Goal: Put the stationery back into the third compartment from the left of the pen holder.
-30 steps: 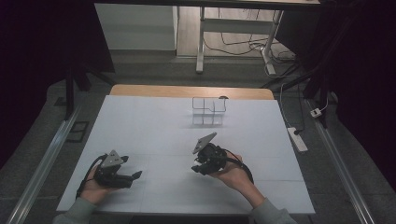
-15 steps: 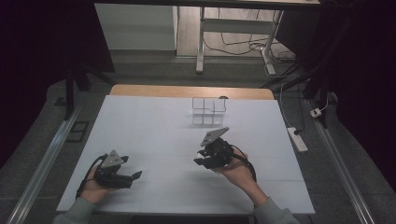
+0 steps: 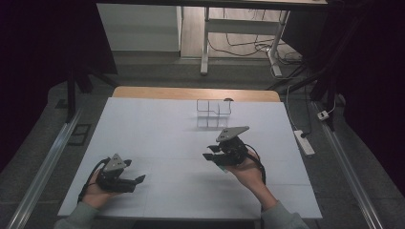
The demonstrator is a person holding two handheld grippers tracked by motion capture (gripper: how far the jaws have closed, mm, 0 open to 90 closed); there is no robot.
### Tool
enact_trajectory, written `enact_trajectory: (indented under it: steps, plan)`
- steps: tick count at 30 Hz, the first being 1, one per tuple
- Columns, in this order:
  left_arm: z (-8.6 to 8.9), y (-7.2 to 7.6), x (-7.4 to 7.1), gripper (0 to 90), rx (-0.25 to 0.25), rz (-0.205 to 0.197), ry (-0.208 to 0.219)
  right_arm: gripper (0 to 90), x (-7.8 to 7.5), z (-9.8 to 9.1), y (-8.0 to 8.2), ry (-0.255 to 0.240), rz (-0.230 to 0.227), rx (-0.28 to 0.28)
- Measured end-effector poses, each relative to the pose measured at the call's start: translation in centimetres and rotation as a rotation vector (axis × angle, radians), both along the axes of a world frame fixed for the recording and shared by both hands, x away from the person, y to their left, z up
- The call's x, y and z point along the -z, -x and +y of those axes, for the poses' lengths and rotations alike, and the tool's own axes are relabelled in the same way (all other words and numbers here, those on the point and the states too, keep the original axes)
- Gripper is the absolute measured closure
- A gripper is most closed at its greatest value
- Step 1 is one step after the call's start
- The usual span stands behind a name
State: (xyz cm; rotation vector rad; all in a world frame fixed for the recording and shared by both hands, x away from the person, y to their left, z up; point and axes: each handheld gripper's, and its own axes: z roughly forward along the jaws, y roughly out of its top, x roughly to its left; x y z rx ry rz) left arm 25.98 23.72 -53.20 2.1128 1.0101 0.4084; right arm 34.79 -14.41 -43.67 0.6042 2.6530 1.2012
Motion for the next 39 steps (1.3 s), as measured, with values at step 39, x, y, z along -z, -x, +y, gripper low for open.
enact_trajectory:
  steps: [39]
  plan:
    - [0.1,0.2,-0.2,17.8,0.001,-0.004,0.010,63.6,-4.2,-3.0,-2.8,-0.241,-0.147,0.208]
